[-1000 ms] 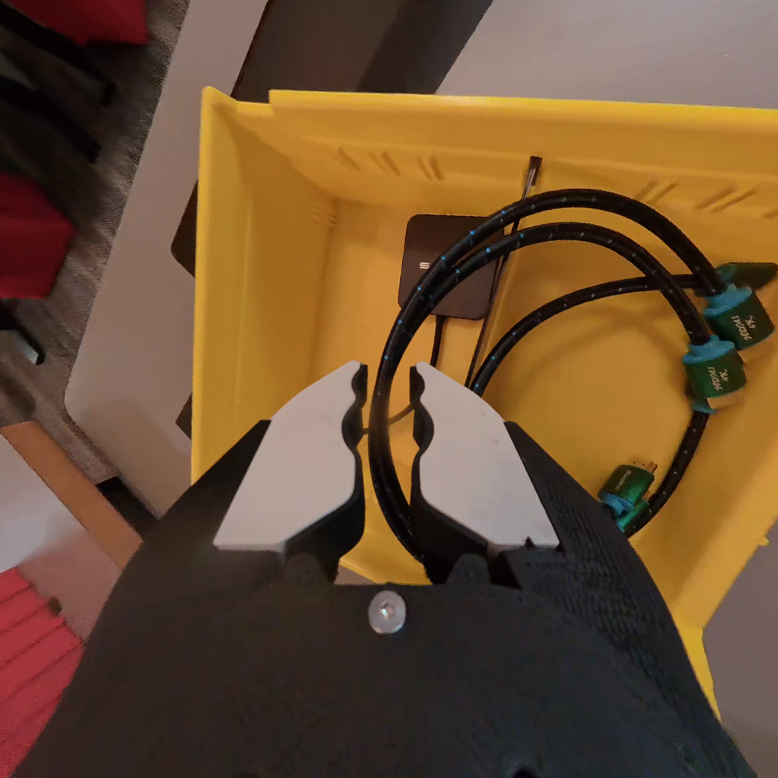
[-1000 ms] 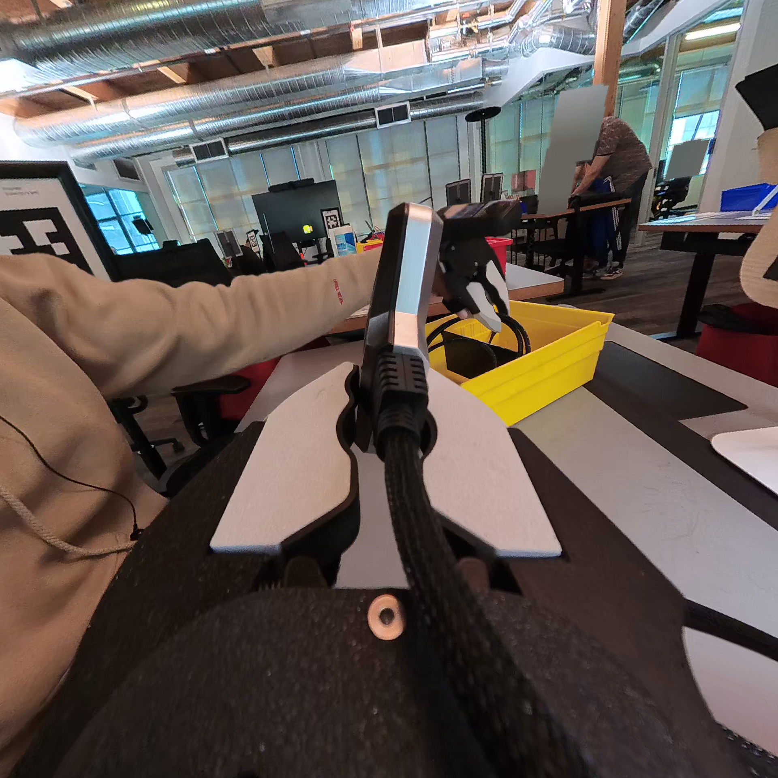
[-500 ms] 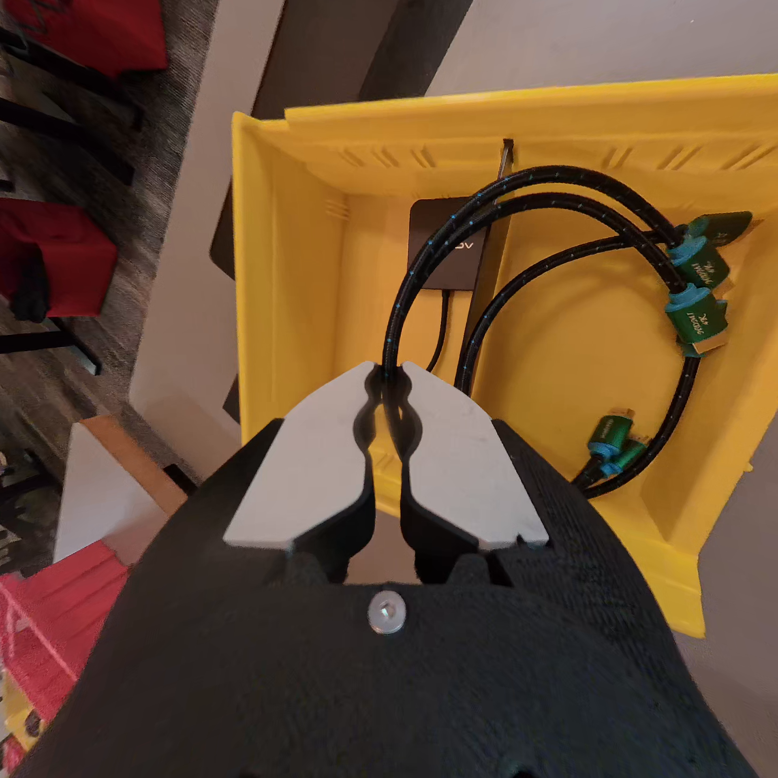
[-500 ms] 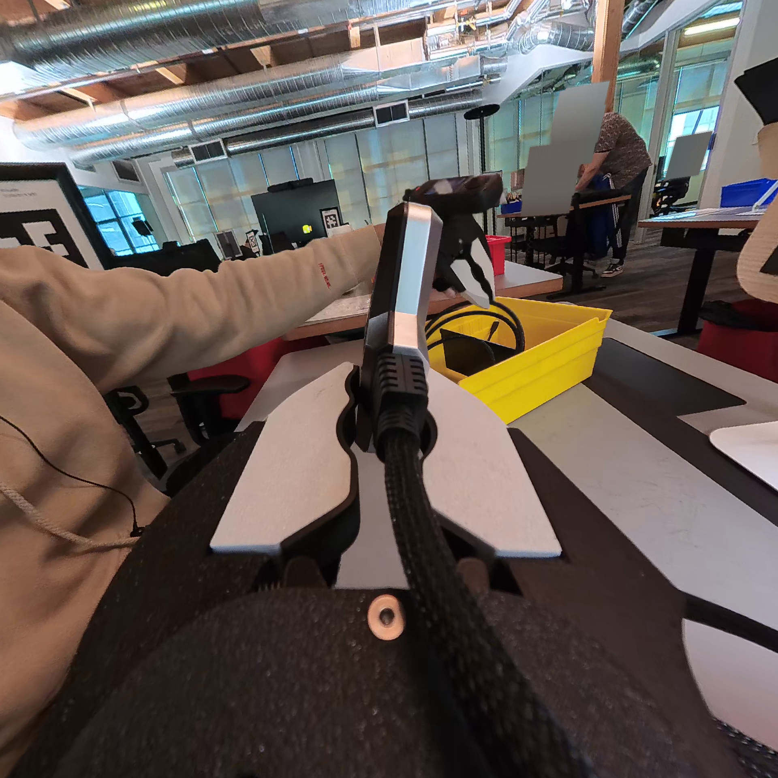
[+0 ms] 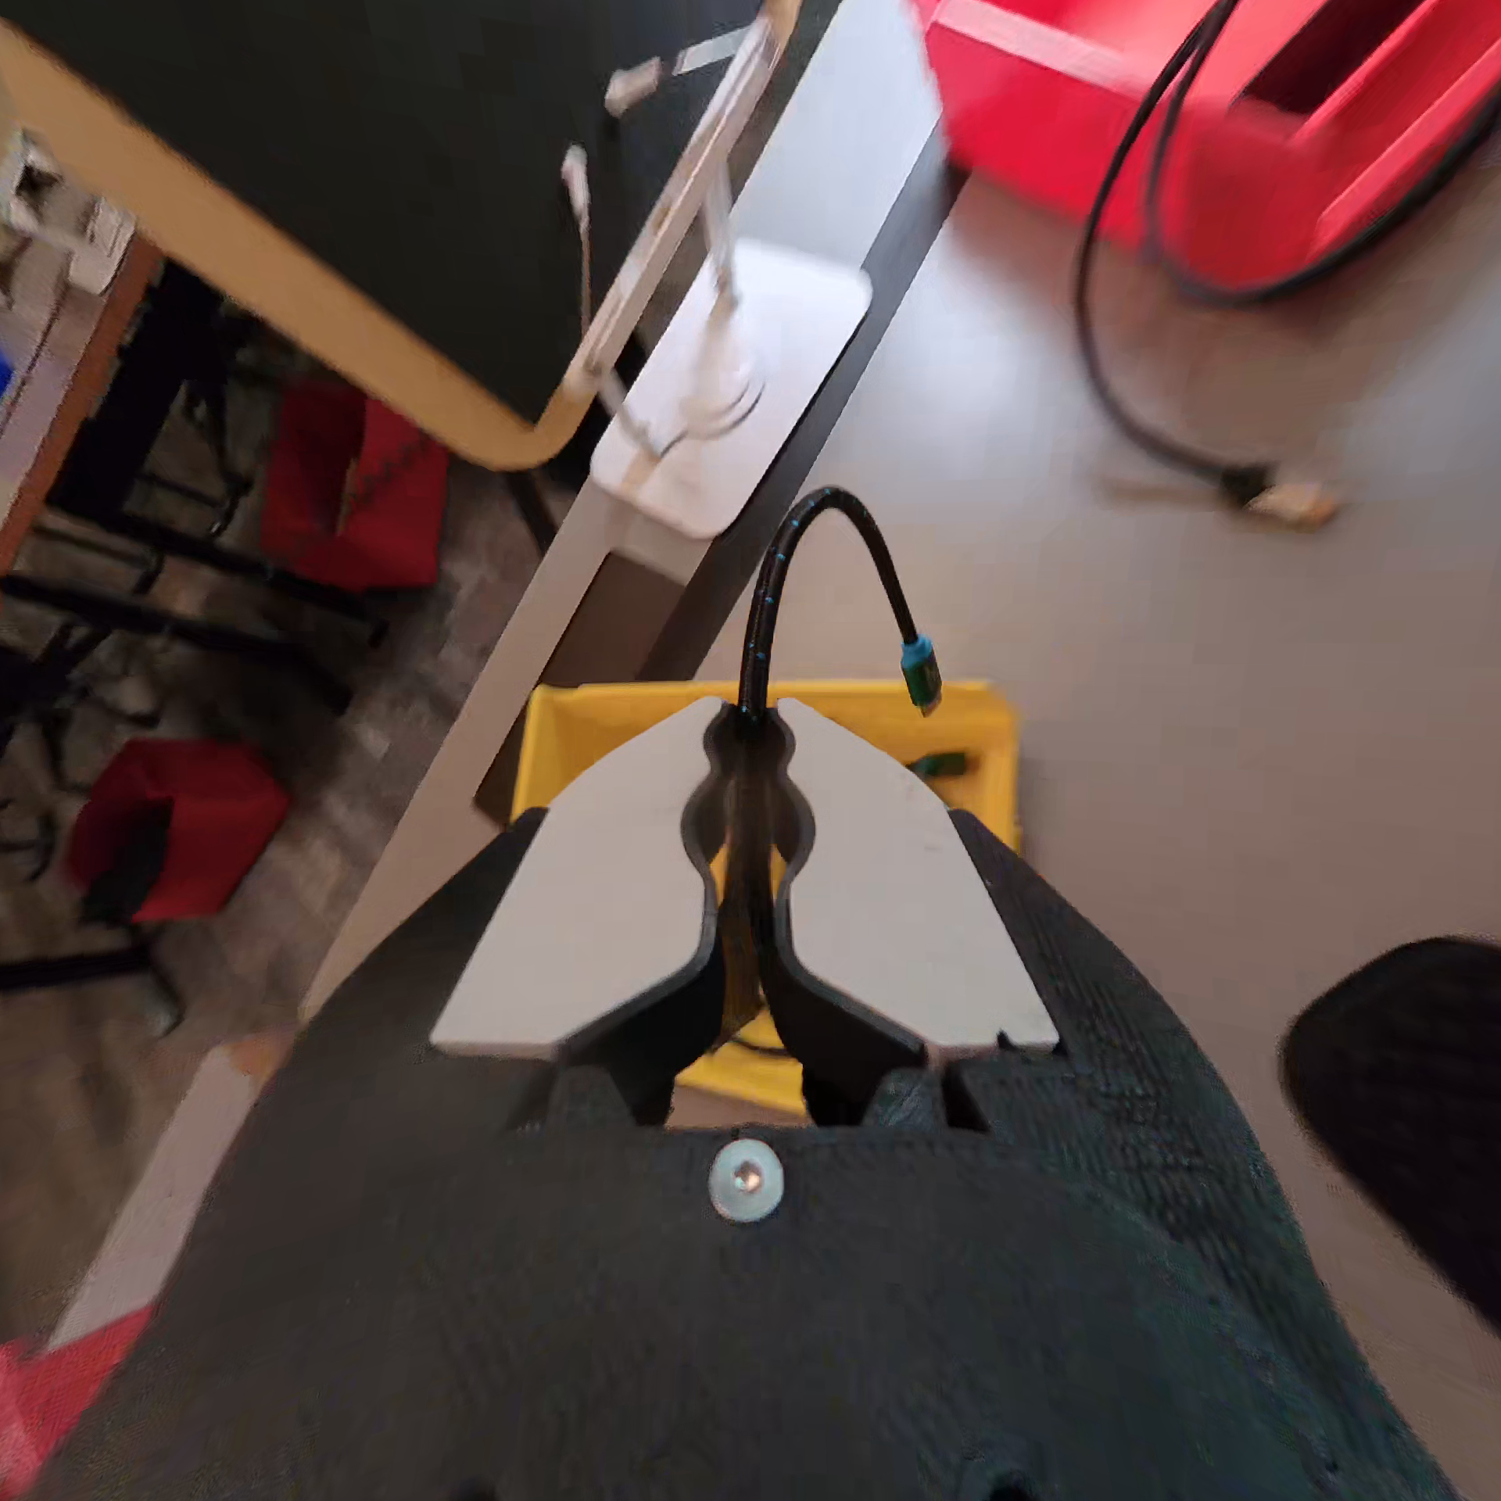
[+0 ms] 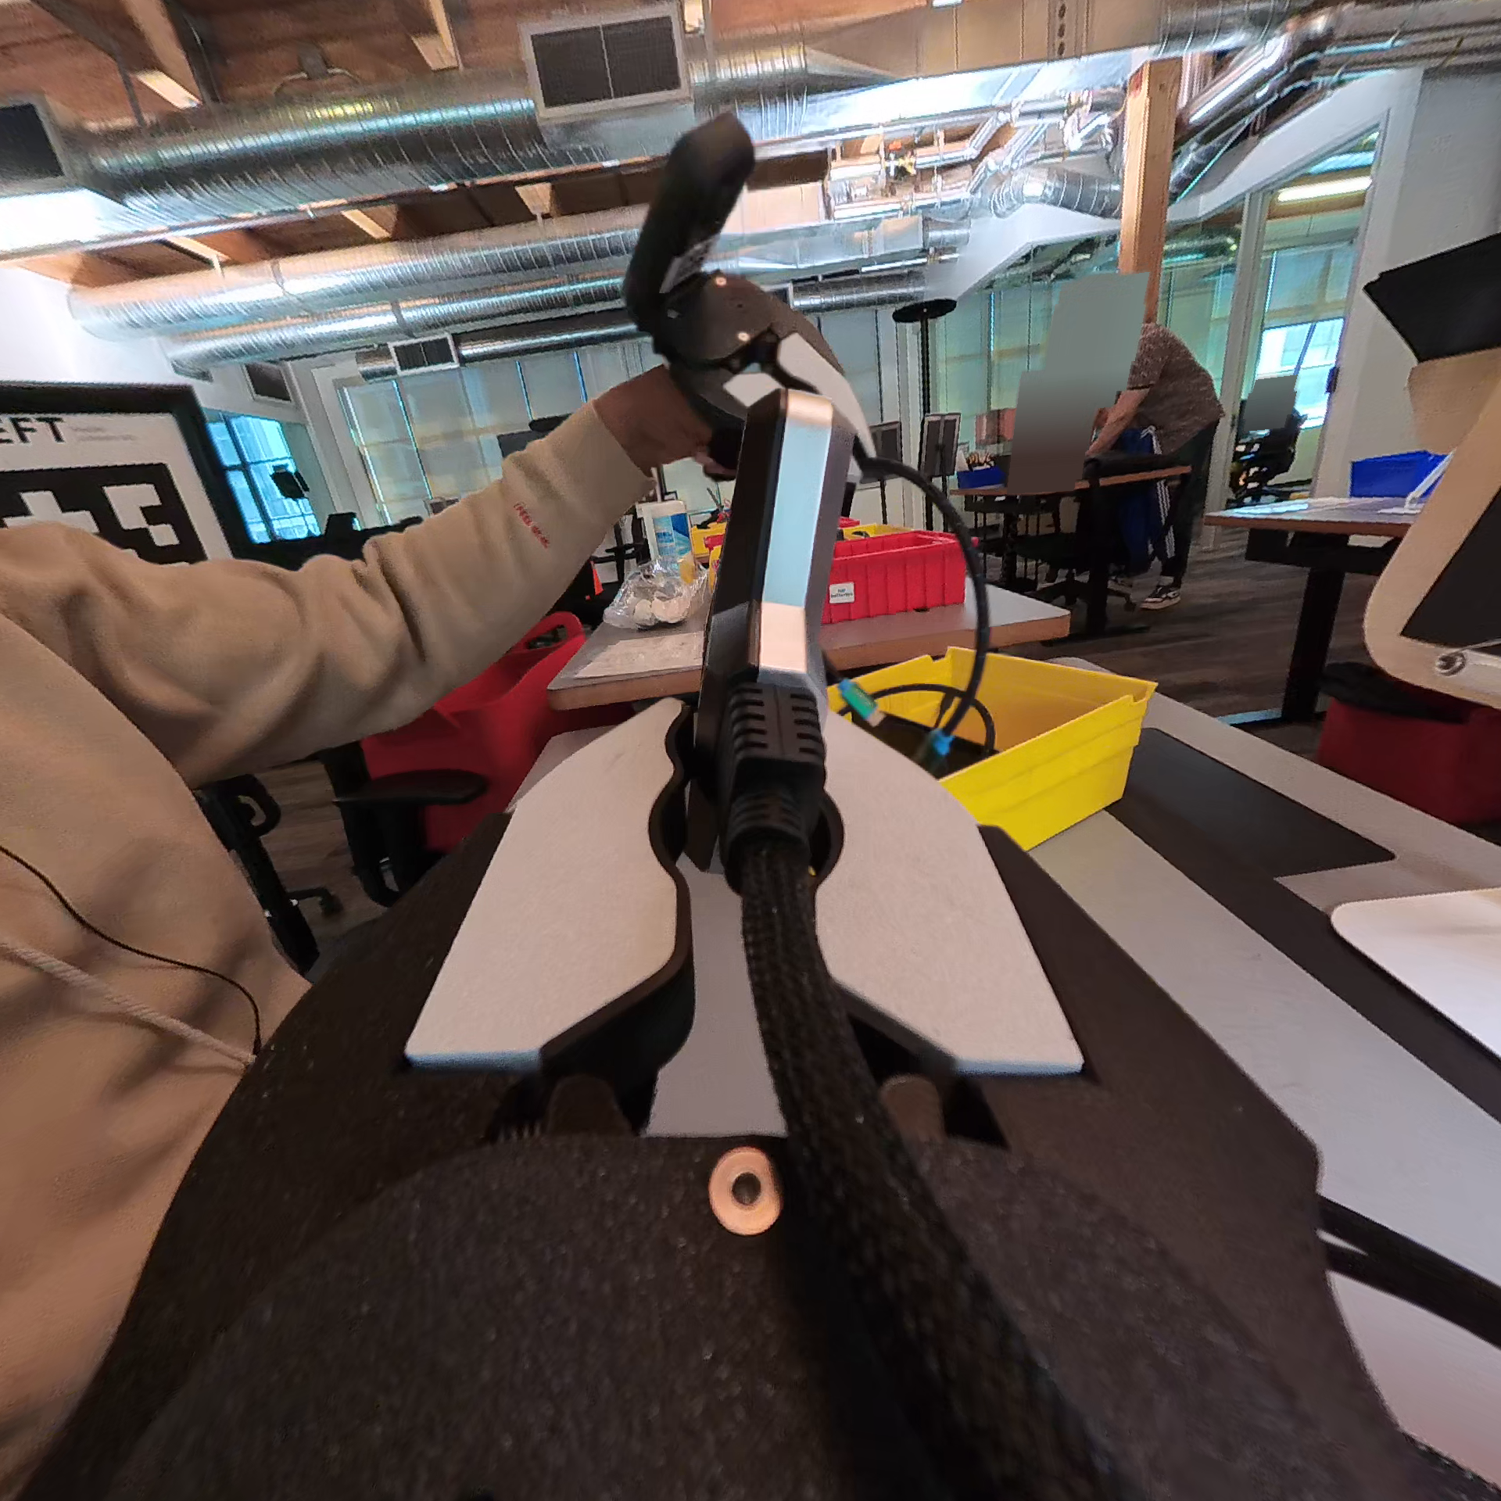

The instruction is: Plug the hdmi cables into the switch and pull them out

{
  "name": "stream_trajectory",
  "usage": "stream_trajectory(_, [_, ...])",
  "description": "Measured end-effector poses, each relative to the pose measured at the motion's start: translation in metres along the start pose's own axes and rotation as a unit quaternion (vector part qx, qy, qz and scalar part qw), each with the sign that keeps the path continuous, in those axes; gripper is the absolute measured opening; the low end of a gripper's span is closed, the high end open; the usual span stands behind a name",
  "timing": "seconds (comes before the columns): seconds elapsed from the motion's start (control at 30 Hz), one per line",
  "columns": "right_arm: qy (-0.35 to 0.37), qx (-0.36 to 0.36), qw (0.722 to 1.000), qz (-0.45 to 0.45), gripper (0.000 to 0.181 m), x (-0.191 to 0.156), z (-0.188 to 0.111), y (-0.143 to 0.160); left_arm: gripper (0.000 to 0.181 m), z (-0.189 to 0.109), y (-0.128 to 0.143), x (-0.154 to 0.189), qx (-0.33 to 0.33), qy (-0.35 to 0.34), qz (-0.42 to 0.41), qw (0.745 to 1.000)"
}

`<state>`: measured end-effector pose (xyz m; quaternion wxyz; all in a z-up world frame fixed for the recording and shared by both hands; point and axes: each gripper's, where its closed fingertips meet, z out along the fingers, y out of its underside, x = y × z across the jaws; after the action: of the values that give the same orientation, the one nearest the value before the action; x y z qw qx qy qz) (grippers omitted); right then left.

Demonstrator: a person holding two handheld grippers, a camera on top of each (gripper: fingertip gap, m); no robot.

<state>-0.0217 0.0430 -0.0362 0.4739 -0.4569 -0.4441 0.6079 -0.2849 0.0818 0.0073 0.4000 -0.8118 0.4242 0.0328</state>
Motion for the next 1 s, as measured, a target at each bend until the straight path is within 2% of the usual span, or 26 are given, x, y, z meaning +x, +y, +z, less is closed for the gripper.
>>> stream_trajectory(0.03, [0.002, 0.003, 1.000, -0.003, 0.024, -0.001, -0.001, -0.002, 0.007, -0.004, -0.011, 0.011, 0.026, 0.016, -0.013, 0.999])
stream_trajectory(0.13, [0.007, 0.006, 1.000, -0.009, 0.024, 0.000, -0.006, -0.007, 0.007, -0.007, -0.033, 0.043, 0.093, 0.066, -0.064, 0.991])
stream_trajectory(0.23, [0.011, 0.012, 1.000, -0.008, 0.024, 0.001, -0.011, -0.010, 0.007, 0.005, -0.037, 0.079, 0.132, 0.133, -0.150, 0.971])
stream_trajectory(0.3, [0.015, 0.013, 1.000, -0.006, 0.024, 0.003, -0.014, -0.012, 0.007, 0.026, -0.023, 0.106, 0.131, 0.177, -0.205, 0.954])
stream_trajectory(0.4, [0.019, 0.005, 1.000, 0.000, 0.024, 0.005, -0.018, -0.012, 0.007, 0.066, 0.012, 0.145, 0.126, 0.245, -0.301, 0.913])
stream_trajectory(0.47, [0.018, 0.001, 1.000, 0.004, 0.024, 0.004, -0.019, -0.011, 0.007, 0.088, 0.038, 0.159, 0.132, 0.254, -0.345, 0.894])
stream_trajectory(0.57, [0.018, -0.005, 1.000, 0.003, 0.024, 0.004, -0.019, -0.009, 0.007, 0.099, 0.067, 0.171, 0.148, 0.240, -0.383, 0.880])
stream_trajectory(0.67, [0.017, -0.006, 1.000, 0.009, 0.024, 0.007, -0.016, -0.006, 0.007, 0.101, 0.091, 0.178, 0.136, 0.197, -0.374, 0.896])
stream_trajectory(0.77, [0.016, -0.009, 1.000, 0.018, 0.024, 0.010, -0.013, 0.000, 0.011, 0.099, 0.115, 0.171, 0.091, 0.102, -0.317, 0.938])
stream_trajectory(0.83, [0.017, -0.014, 1.000, 0.019, 0.024, 0.011, -0.011, 0.004, 0.016, 0.091, 0.115, 0.165, 0.088, 0.047, -0.269, 0.958])
stream_trajectory(0.9, [0.016, -0.017, 1.000, 0.017, 0.024, 0.010, -0.008, 0.006, 0.020, 0.088, 0.100, 0.180, 0.096, 0.069, -0.243, 0.963])
stream_trajectory(1.0, [0.014, -0.017, 1.000, 0.017, 0.024, 0.009, -0.006, 0.006, 0.028, 0.104, 0.085, 0.229, 0.060, 0.172, -0.227, 0.957])
